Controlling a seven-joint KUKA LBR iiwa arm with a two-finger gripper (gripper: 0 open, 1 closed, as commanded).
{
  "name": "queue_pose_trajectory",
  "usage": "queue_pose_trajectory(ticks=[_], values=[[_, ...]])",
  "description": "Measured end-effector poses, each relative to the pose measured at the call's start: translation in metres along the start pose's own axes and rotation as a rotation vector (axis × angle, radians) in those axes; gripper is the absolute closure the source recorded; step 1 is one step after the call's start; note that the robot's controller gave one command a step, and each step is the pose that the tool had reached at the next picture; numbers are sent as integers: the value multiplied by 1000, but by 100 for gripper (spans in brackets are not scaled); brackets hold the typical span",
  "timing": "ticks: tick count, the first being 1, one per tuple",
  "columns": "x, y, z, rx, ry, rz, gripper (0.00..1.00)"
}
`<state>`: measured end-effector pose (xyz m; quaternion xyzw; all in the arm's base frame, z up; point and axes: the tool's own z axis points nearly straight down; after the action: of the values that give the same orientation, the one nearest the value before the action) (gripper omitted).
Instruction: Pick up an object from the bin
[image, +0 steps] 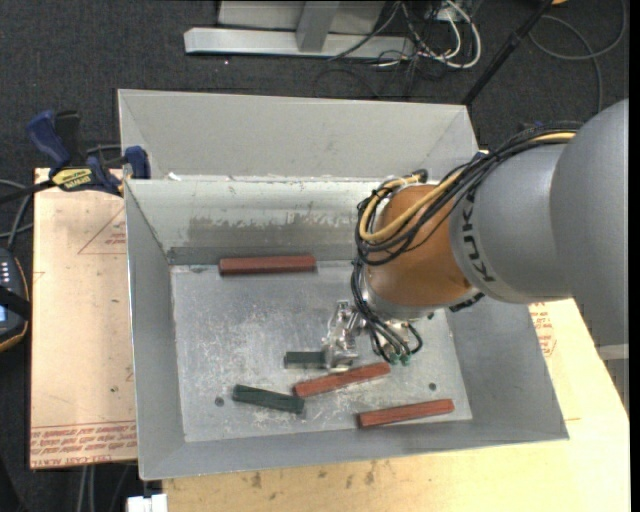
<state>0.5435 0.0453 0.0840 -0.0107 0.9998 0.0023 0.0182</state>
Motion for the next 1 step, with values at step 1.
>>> queue_pose_trajectory(ticks=[1], values=[[0,0,0,0,0,0,100]])
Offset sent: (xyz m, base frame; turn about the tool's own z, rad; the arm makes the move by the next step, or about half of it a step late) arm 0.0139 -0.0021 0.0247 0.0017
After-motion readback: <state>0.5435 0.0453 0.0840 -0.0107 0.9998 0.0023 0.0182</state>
